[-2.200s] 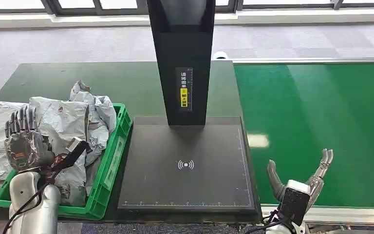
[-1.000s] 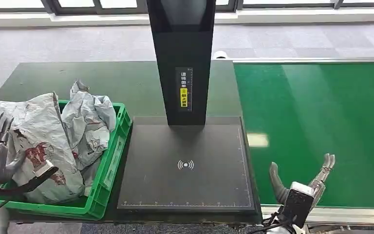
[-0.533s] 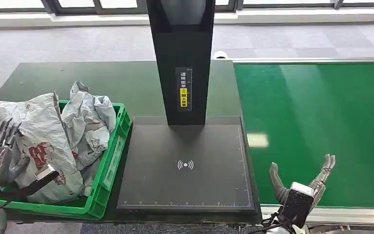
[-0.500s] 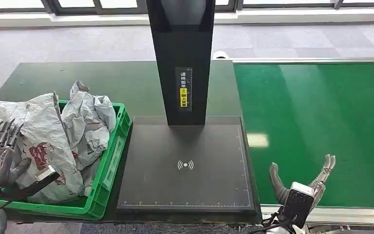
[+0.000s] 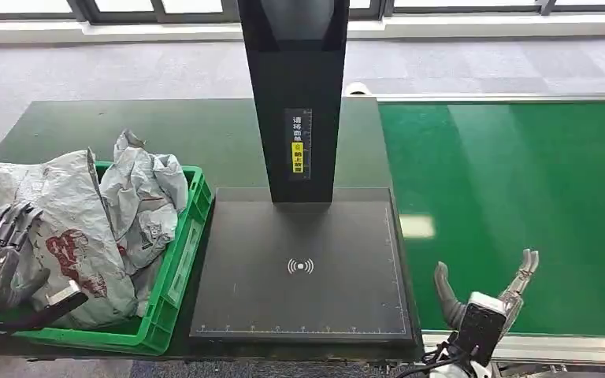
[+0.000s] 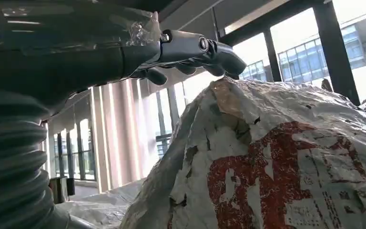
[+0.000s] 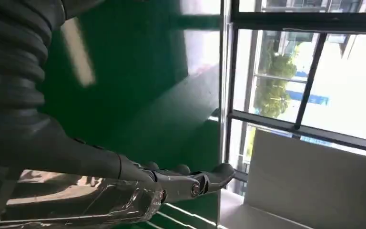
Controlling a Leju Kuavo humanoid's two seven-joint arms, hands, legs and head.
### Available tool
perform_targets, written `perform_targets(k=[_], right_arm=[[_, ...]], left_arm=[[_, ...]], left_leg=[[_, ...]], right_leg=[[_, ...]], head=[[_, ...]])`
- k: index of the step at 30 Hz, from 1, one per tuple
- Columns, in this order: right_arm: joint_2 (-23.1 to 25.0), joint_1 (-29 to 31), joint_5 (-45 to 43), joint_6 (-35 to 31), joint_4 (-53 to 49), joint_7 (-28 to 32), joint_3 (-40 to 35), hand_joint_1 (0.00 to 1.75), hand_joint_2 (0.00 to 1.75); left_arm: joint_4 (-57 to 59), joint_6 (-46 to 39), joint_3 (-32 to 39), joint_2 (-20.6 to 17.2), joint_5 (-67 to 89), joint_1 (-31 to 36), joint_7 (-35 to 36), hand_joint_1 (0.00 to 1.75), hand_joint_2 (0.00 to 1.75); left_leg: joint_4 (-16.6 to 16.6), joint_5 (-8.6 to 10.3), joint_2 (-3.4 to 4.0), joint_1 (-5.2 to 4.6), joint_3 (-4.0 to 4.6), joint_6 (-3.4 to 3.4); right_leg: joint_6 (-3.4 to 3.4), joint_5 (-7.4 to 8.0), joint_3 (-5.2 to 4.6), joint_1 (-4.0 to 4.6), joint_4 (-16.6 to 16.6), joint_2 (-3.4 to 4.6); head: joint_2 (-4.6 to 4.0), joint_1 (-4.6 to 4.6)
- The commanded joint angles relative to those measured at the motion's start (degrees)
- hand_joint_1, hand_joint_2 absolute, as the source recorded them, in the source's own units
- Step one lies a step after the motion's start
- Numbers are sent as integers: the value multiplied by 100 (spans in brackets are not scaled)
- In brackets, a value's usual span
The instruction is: Moved the parcel from conveyor to table for the left to box.
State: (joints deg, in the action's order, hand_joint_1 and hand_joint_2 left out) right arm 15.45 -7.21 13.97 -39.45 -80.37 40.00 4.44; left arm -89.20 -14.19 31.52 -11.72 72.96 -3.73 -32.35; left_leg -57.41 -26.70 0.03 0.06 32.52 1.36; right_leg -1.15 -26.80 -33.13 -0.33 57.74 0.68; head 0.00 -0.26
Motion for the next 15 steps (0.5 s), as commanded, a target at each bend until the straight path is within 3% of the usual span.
perform_targets(k=[1, 3, 4, 6, 9, 15], right_arm=[[-119, 183, -20, -10, 343, 0, 18, 0, 175], [-119, 183, -20, -10, 343, 0, 18, 0, 175], [-60, 147, -77, 54, 393, 0, 43, 0, 175], [68, 48, 70, 145, 270, 0, 175, 0, 175], [118, -17, 136, 248, 91, 0, 220, 0, 175], [186, 70, 258, 342, 14, 0, 179, 0, 175]], left_arm=[[245, 57, 13, 57, -5, 48, -6, 0, 175], [245, 57, 13, 57, -5, 48, -6, 0, 175], [-124, -379, 399, 247, -632, -91, 9, 0, 175], [-855, -515, 993, 622, -1955, -242, -714, 0, 175], [-1863, -932, 352, 549, -4131, -735, -765, 0, 175], [-2856, -1955, -1111, 587, -5449, -934, -765, 0, 175]], left_leg=[[9, 3, 0, 1, -9, -2], [15, 4, 0, 4, -13, -2], [15, 4, 0, 5, -13, -3], [12, -2, 13, 5, -15, -2], [4, -10, 20, 10, -11, -4], [-4, -6, -27, 6, 5, 1]], right_leg=[[5, 3, 10, 1, -11, -4], [7, 6, 16, 5, -19, -6], [7, 6, 16, 5, -20, -7], [8, 5, 13, 5, -18, 5], [10, 2, 15, 10, -16, 14], [8, -9, 1, 4, -6, -26]], head=[[0, 0], [-2, 0], [0, 0], [0, 0], [0, 0], [0, 0]])
